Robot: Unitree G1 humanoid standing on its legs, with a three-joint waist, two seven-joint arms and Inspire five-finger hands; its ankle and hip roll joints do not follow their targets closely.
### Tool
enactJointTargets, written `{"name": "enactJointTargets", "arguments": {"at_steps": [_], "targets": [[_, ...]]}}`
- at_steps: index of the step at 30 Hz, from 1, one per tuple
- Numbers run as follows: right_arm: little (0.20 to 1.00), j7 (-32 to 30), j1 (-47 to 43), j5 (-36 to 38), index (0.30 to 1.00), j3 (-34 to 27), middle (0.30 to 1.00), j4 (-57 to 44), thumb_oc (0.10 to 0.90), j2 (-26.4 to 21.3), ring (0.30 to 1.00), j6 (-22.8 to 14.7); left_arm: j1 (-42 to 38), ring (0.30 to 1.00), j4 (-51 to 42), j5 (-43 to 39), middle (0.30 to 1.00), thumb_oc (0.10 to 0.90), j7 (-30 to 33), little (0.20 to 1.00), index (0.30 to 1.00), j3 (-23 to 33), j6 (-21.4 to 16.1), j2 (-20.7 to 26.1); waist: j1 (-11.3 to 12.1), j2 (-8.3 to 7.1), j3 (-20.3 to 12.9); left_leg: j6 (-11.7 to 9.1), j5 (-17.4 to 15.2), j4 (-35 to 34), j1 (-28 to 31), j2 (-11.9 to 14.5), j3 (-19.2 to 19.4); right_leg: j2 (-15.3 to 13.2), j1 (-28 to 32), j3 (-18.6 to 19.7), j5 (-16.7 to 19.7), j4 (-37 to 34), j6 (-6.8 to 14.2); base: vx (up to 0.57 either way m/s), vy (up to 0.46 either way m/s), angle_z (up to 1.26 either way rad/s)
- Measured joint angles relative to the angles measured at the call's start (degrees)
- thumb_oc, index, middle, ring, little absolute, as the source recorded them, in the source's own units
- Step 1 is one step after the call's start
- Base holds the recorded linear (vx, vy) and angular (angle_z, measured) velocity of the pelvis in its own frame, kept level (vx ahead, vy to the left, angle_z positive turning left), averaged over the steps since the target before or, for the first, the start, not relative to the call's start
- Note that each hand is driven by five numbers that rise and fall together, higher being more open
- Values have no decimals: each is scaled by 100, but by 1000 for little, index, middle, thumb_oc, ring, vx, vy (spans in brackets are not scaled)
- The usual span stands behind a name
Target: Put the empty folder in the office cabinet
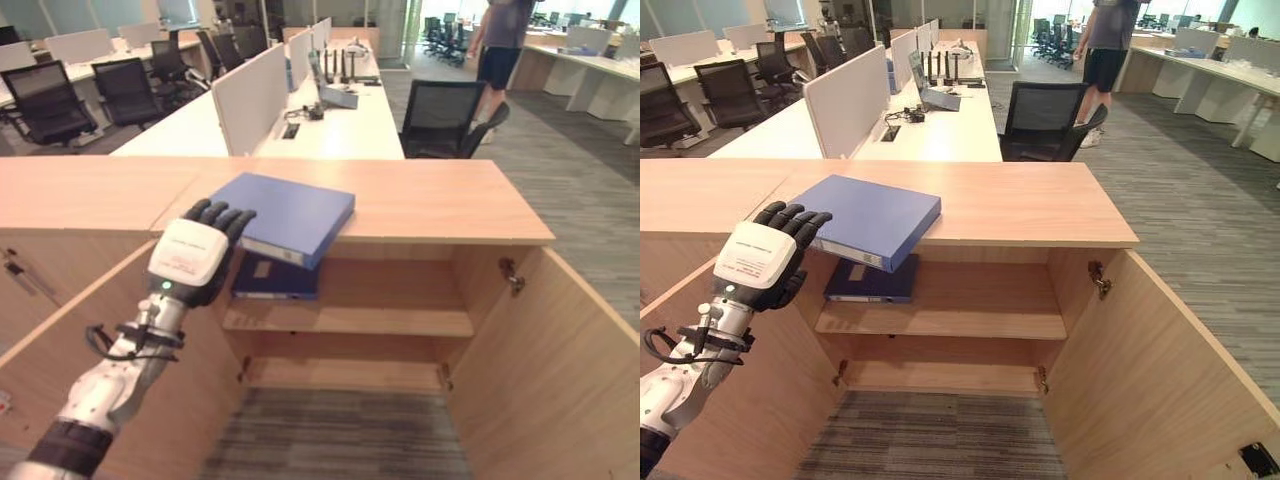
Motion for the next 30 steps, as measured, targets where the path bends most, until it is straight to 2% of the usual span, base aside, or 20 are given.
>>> {"name": "enactJointTargets", "arguments": {"at_steps": [11,13,19,30], "targets": [[900,19,61,3,900,3,900,-75,800,-21,900,5,-566,900,911,-89,900,800,3,900,900,-563,80,-61,-253,-7,-6,-5,-55,-1,122,6,243,-2,-57,219,229,0,-55,-5,12,-12],[900,27,121,2,900,-1,900,-223,800,-33,900,6,-659,900,1167,-89,900,800,3,900,900,-691,158,-71,-373,-28,2,1,-85,-1,186,8,359,2,-83,325,295,1,-45,-5,9,-22],[900,29,201,7,900,-4,900,-223,800,-33,900,7,-718,900,1317,-95,900,800,1,900,900,-727,206,-81,-362,-89,-10,12,-99,-1,207,13,513,5,-143,447,367,1,-53,-3,10,-13],[900,29,232,11,900,-13,900,-211,800,26,900,13,-879,900,1604,-264,900,800,7,900,900,-858,303,-80,-441,-223,-21,-5,-113,-2,208,12,541,4,-161,468,361,1,-50,-1,1,0]]}}
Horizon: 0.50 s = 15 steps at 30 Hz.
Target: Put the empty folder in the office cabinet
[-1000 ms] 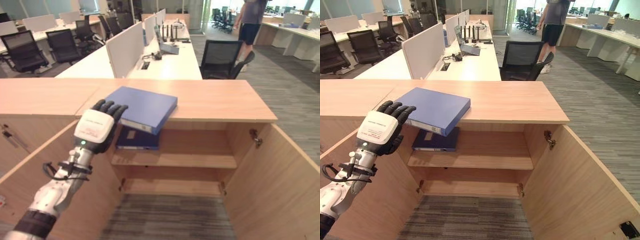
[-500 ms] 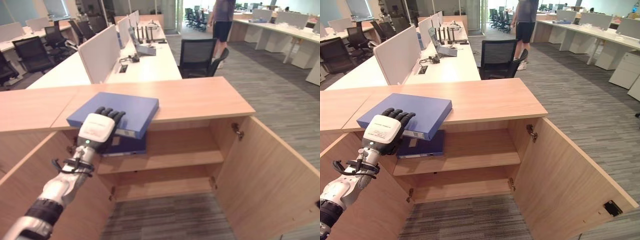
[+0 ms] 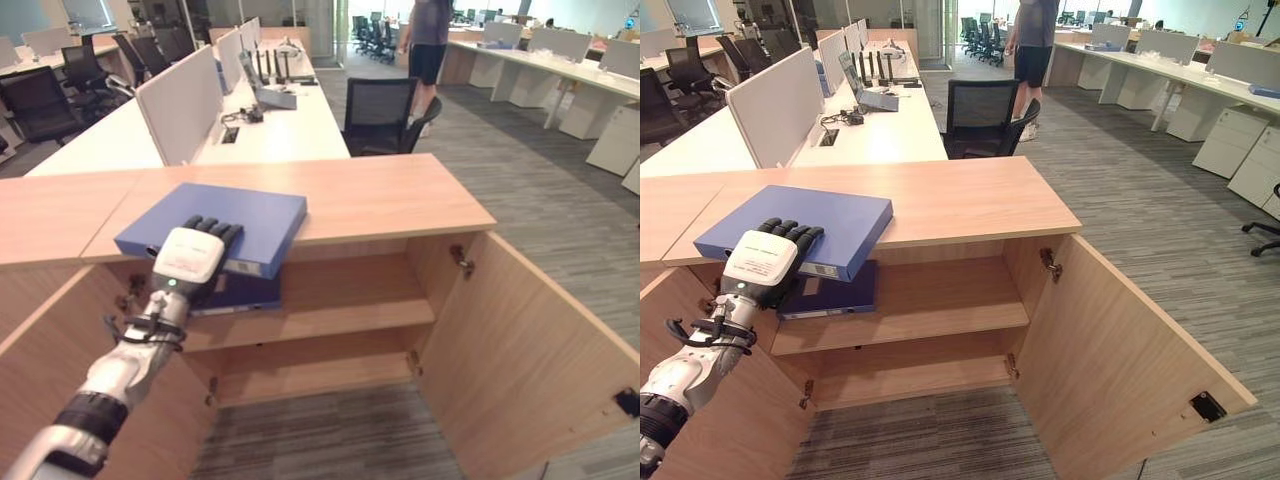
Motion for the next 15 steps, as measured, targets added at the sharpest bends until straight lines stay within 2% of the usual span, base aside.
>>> {"name": "enactJointTargets", "arguments": {"at_steps": [13,14,15], "targets": [[900,-26,-16,1,900,-5,900,4,800,3,900,20,-104,900,327,-322,900,800,117,900,900,0,112,-87,-57,-60,-26,-7,3,0,-7,16,127,0,-82,14,-31,0,41,5,7,-5],[900,-28,-15,1,900,-6,900,13,800,4,900,22,-143,829,373,-369,829,753,118,829,829,0,112,-131,-56,-71,-28,-9,4,0,-7,19,129,2,-82,14,-31,0,41,37,5,-1],[900,-28,-24,1,900,-6,900,28,800,7,900,22,-163,509,399,-471,509,540,119,509,509,0,113,-163,-57,-79,-30,-13,4,-1,-6,24,131,4,-81,14,-34,0,42,36,4,-2]]}}
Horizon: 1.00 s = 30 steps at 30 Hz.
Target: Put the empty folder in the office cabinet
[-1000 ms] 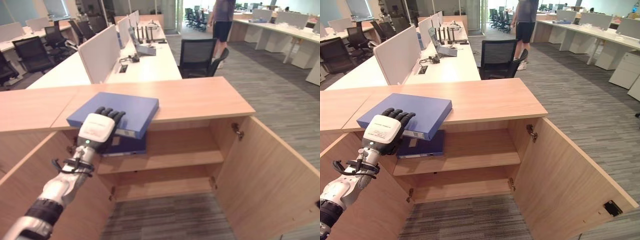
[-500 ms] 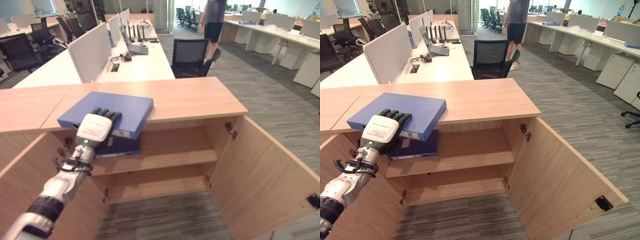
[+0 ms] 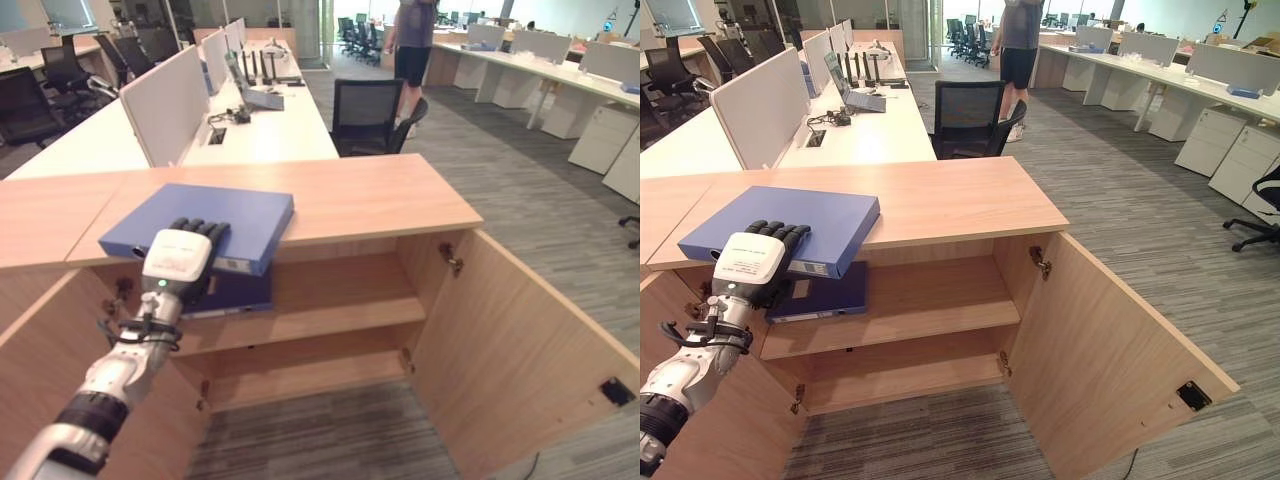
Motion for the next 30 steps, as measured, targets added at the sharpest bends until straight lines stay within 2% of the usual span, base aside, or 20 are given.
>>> {"name": "enactJointTargets", "arguments": {"at_steps": [1,9,17,20,23,24,25,26,27,29,30], "targets": [[900,-1,-7,0,900,0,900,18,800,5,900,1,-6,300,5,-31,300,400,1,300,300,0,1,-4,0,-6,-2,0,0,0,0,9,8,10,-3,0,-5,0,1,0,0,0],[900,-26,-9,1,900,-5,900,65,800,16,900,56,-290,300,-38,-251,300,400,297,300,300,56,106,-33,1,-44,-11,-24,10,0,-10,47,25,48,-9,6,-43,1,-2,-13,0,-1],[900,-31,-47,2,900,-9,900,189,800,38,900,123,-285,300,-411,-475,300,400,259,300,300,210,77,-44,16,-13,-31,-23,13,0,-8,50,23,48,-3,6,-45,0,-1,0,0,0],[900,-45,-51,3,900,-16,900,199,800,46,900,178,-41,300,-1137,-473,300,400,89,300,300,456,67,-41,133,-2,-30,-17,16,-1,-15,53,10,48,-2,-13,-41,-1,-6,-3,-5,2],[900,-55,-48,4,900,-29,900,205,800,69,900,191,119,300,-1730,-472,300,400,49,300,300,480,-124,-37,276,20,-30,-8,24,-1,-8,49,-79,50,49,-34,-10,0,-29,-33,-35,18],[900,-59,-152,2,900,-112,900,211,800,160,900,220,785,300,-2721,-477,300,400,-57,300,300,928,-221,-32,363,54,-11,-5,20,-1,-28,51,-163,54,108,-76,0,-1,-16,-61,-53,20],[900,-61,-162,1,900,-116,900,225,800,162,900,220,830,300,-2776,-478,300,400,-59,300,300,959,-252,-32,364,58,-11,-7,17,-1,-16,51,-166,55,110,-76,0,-1,-16,-29,-37,14],[900,-61,-219,-1,900,-107,900,231,800,162,900,251,1113,300,-3144,-541,300,400,-159,300,300,1240,-309,-40,446,89,4,20,23,-1,-24,53,-160,54,109,-81,7,-1,-4,-9,-17,13],[900,-66,-170,3,900,-143,900,314,800,161,900,252,1364,300,-3653,-884,300,400,-188,300,300,1501,-596,-43,512,88,10,17,14,-1,-31,41,-232,49,127,-130,-16,-1,-21,-11,-21,22],[900,-55,-210,3,900,-154,900,408,800,168,900,261,1363,300,-3761,-1001,300,400,-215,300,300,1599,-765,-43,567,123,20,32,27,0,-1,36,-301,43,189,-193,-13,-1,-24,-10,-26,21],[900,-48,-235,1,900,-153,900,407,800,144,900,256,1421,300,-4060,-1338,300,400,-312,300,300,1905,-844,-39,634,180,51,17,10,0,-11,36,-307,38,201,-214,-27,-2,-23,-8,-22,4]]}}
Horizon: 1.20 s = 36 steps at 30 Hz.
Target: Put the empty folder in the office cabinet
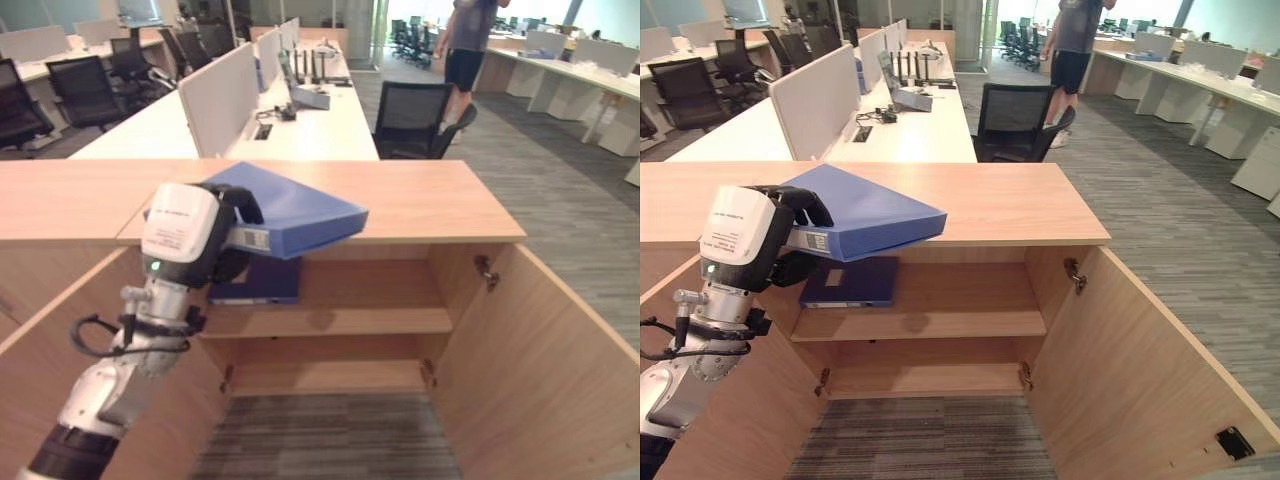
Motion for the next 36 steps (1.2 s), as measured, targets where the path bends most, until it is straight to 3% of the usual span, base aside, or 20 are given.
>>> {"name": "enactJointTargets", "arguments": {"at_steps": [2,3,4,5,8,9,12,14,19,20,23,26,36], "targets": [[900,29,-1,2,900,9,900,-2,800,-32,900,1,139,300,-456,-751,300,400,-181,300,300,410,-218,-124,21,69,20,17,11,0,-1,-9,-7,-7,4,-7,18,0,2,-52,-19,2],[900,57,-8,42,900,45,900,-60,800,-75,900,41,163,300,-630,-1395,300,400,-318,300,300,505,-395,-232,83,122,35,23,12,0,-19,-20,-14,-17,16,-12,23,1,9,-49,-14,8],[900,90,3,109,900,54,900,-286,800,-193,900,113,172,300,-960,-2653,300,400,-661,300,300,569,-755,-296,115,186,65,30,12,0,0,-28,-59,-28,65,-59,20,0,12,4,-9,15],[900,99,3,148,900,55,900,-327,800,-236,900,120,173,300,-1061,-2905,300,400,-783,300,300,581,-893,-300,108,247,61,35,16,0,-3,-30,-99,-30,97,-95,4,0,13,8,-3,20],[900,155,49,504,900,126,900,-734,800,-468,900,237,202,300,-1390,-4348,300,400,-1507,300,300,692,-1065,-237,161,388,85,8,-3,0,-7,-27,-151,-26,115,-138,-53,-1,31,2,-4,11],[900,181,38,709,900,131,900,-848,800,-609,900,249,204,300,-1547,-4964,300,400,-1832,300,300,743,-1093,-209,201,466,70,6,-4,0,-14,-23,-151,-20,126,-139,-53,0,31,0,0,0],[900,193,48,1172,900,-4,900,-1260,800,-693,900,230,221,300,-1666,-5762,300,400,-2285,300,300,811,-1161,-163,190,536,61,7,-3,0,-8,-20,-153,-15,129,-148,-50,-1,36,-2,-4,-1],[900,233,0,1490,900,-111,900,-2109,800,-672,900,62,312,300,-1698,-6458,300,400,-2718,300,300,857,-1158,-105,139,552,60,3,-2,0,-9,-17,-152,-12,117,-150,-47,0,37,-3,-4,-2],[900,229,-481,1805,900,-268,900,-3530,800,-658,900,-286,937,300,-1720,-8069,300,400,-3600,300,300,875,-868,581,251,567,50,-3,1,1,-17,-27,-171,-24,113,-160,-55,0,31,2,2,3],[900,224,-564,1837,900,-376,900,-3652,800,-648,900,-439,1081,300,-1711,-8195,300,400,-3746,300,300,877,-732,657,314,561,49,-3,10,1,-9,-41,-210,-34,124,-192,-55,1,30,10,20,26],[900,193,-654,2146,900,-584,900,-3872,800,-701,900,-426,1722,300,-1575,-8974,300,400,-4103,300,300,956,-300,1069,355,546,54,43,36,2,-13,-120,-304,-107,195,-288,-37,1,29,16,14,17],[900,173,-630,2259,900,-625,900,-4136,800,-797,900,-417,2028,300,-1167,-9154,300,400,-4327,300,300,956,169,1253,310,537,63,5,47,3,-14,-129,-300,-111,189,-281,-48,3,42,12,5,-1],[900,261,-606,2383,900,-1003,900,-5015,800,-1344,900,-474,2179,300,-165,-8939,300,400,-4315,300,300,954,327,1236,247,467,113,41,14,2,-17,-123,-269,-116,166,-272,-58,2,43,3,3,0]]}}
